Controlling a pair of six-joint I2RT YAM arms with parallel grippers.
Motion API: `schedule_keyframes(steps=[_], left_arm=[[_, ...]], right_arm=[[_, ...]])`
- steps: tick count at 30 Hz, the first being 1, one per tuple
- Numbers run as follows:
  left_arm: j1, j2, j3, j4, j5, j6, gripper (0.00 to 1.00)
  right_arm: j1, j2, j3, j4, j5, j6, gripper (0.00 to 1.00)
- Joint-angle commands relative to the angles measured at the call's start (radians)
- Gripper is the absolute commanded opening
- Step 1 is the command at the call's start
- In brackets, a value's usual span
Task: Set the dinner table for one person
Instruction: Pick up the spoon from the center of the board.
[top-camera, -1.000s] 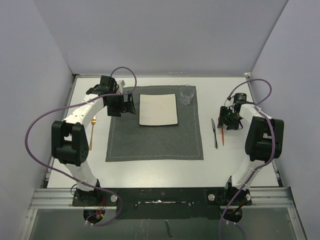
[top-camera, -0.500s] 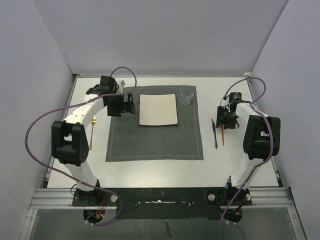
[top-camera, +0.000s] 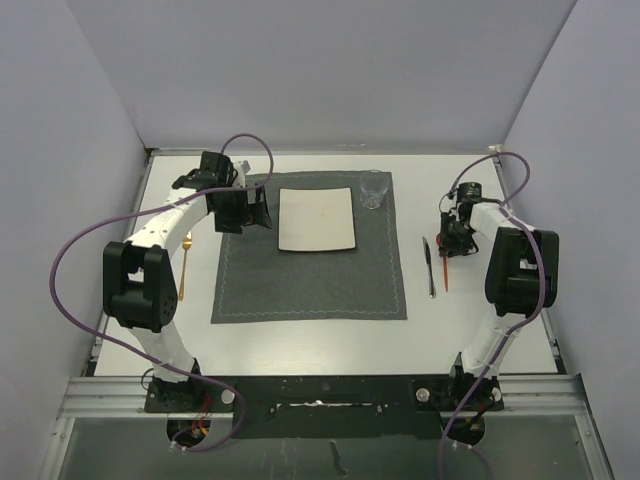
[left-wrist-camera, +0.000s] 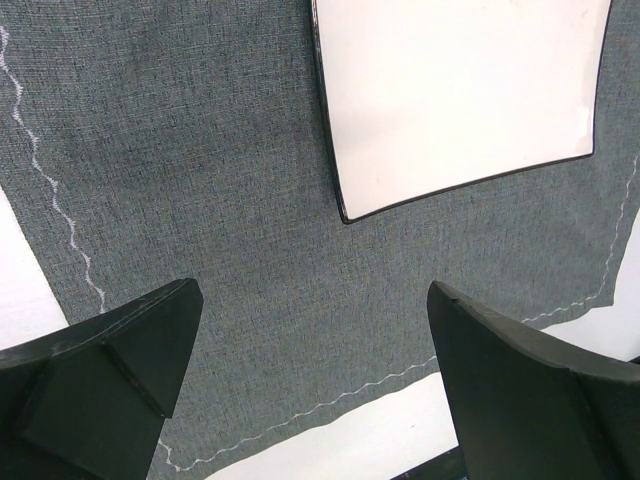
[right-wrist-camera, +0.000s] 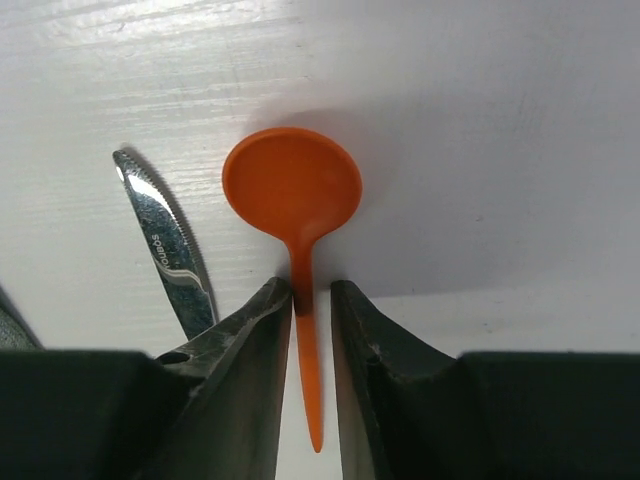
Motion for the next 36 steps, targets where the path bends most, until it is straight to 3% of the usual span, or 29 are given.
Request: schedule_keyframes(steps=[1, 7, 36], left_arm=[[-0.002, -0.023, 0.014, 0.035, 0.012, -0.001, 0.98], [-0.002, -0.024, 0.014, 0.033, 0.009, 0.001, 0.98], [-0.002, -0.030, 0.011, 0.033, 0.008, -0.001, 0.98]], right_arm=[[0.001, 0.040, 0.023, -0.032, 0.063, 0.008, 0.21], [0.012, 0.058, 0.039, -0.066, 0.096, 0.013, 0.00], [0.050, -0.058, 0.196, -0.280, 0.130, 0.022, 0.00]])
